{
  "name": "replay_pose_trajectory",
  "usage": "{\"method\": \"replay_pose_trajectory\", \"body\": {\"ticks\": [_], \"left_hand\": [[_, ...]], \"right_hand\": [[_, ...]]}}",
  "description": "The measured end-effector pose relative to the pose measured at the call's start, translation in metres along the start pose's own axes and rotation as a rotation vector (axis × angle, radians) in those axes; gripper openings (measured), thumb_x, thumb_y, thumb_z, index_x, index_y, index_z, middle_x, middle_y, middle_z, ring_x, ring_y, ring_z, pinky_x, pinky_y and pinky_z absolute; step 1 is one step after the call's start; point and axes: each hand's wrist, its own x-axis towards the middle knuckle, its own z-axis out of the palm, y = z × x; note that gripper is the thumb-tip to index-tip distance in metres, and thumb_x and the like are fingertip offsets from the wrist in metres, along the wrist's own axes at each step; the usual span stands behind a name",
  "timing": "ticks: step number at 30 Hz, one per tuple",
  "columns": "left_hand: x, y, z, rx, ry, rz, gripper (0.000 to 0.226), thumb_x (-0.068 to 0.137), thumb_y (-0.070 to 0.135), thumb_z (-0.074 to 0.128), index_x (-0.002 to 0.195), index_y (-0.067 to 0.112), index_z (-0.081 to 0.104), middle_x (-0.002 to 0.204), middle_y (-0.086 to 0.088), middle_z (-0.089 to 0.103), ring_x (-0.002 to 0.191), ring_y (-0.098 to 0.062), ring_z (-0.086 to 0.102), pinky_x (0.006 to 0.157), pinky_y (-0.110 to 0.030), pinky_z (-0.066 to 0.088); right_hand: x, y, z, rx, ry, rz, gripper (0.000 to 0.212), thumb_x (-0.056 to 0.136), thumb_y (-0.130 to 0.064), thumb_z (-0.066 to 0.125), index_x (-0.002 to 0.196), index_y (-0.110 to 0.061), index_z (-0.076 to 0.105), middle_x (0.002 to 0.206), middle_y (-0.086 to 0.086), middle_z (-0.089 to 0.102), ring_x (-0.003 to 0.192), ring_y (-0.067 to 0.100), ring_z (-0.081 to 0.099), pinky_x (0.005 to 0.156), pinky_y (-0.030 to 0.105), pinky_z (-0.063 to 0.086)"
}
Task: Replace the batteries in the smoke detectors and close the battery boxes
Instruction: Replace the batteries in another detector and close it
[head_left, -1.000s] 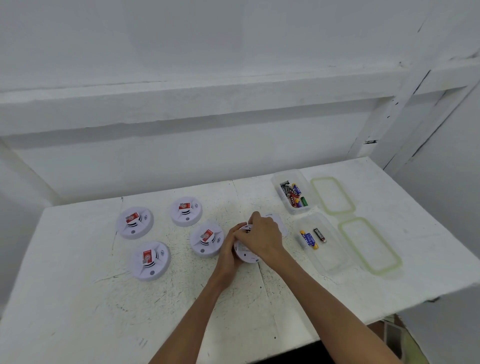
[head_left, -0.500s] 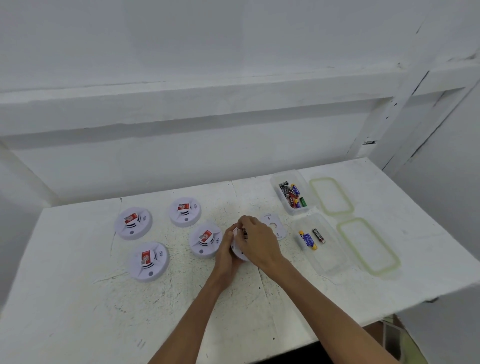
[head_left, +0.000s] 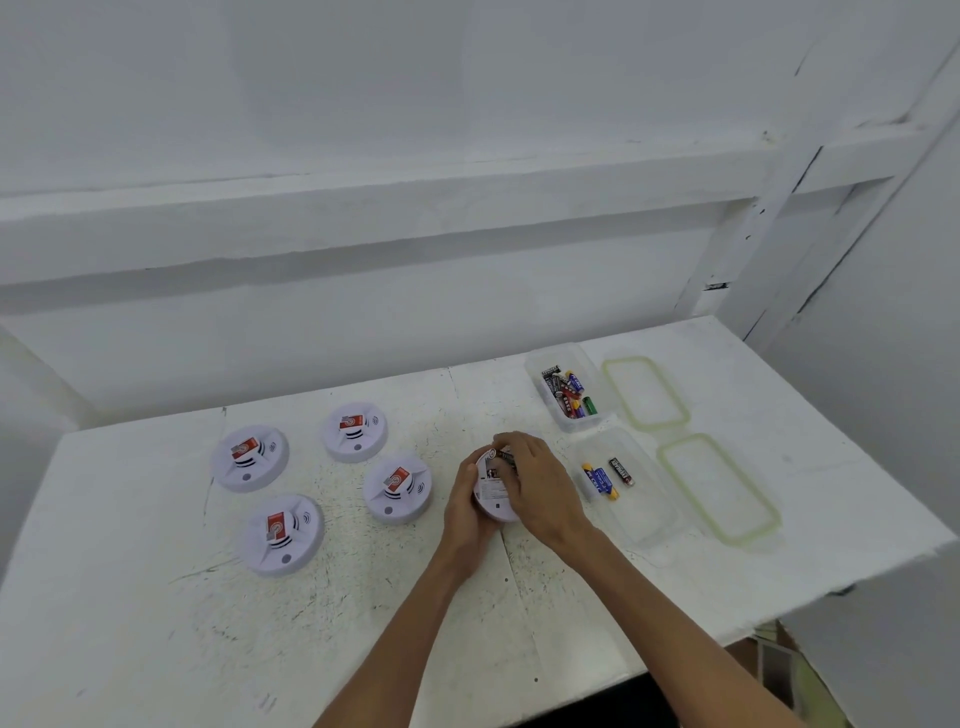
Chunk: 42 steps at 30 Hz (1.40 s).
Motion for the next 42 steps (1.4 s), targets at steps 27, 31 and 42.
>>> {"method": "replay_pose_trajectory", "body": {"ticks": [27,31,42], "left_hand": [[-0.005,0.0,-0.005,0.04,-0.088,0.023,0.041,0.112,0.031,0.031,0.141,0.016,0.057,0.137,-0.009,0.068,0.126,-0.029,0.065,0.102,-0.051,0.055],[-0.005,-0.001,-0.006,0.037,-0.085,0.019,0.041,0.113,0.03,0.031,0.142,0.014,0.056,0.137,-0.01,0.068,0.127,-0.03,0.065,0.102,-0.051,0.055],[-0.004,-0.002,-0.004,0.056,-0.08,0.034,0.043,0.113,0.032,0.03,0.143,0.013,0.055,0.137,-0.01,0.068,0.127,-0.031,0.064,0.106,-0.054,0.053]], "right_hand": [[-0.027,0.088,-0.058,-0.106,0.104,0.515,0.034,0.09,0.003,0.052,0.121,-0.003,0.064,0.111,0.014,0.069,0.096,0.027,0.063,0.082,0.033,0.05],[-0.026,0.083,-0.057,-0.148,0.111,0.503,0.032,0.093,0.0,0.049,0.118,-0.007,0.066,0.114,0.011,0.067,0.1,0.027,0.062,0.081,0.034,0.048],[-0.008,0.024,-0.042,0.031,0.116,0.288,0.012,0.094,-0.019,0.06,0.094,-0.017,0.072,0.083,-0.008,0.07,0.07,0.002,0.062,0.067,0.015,0.047]]}}
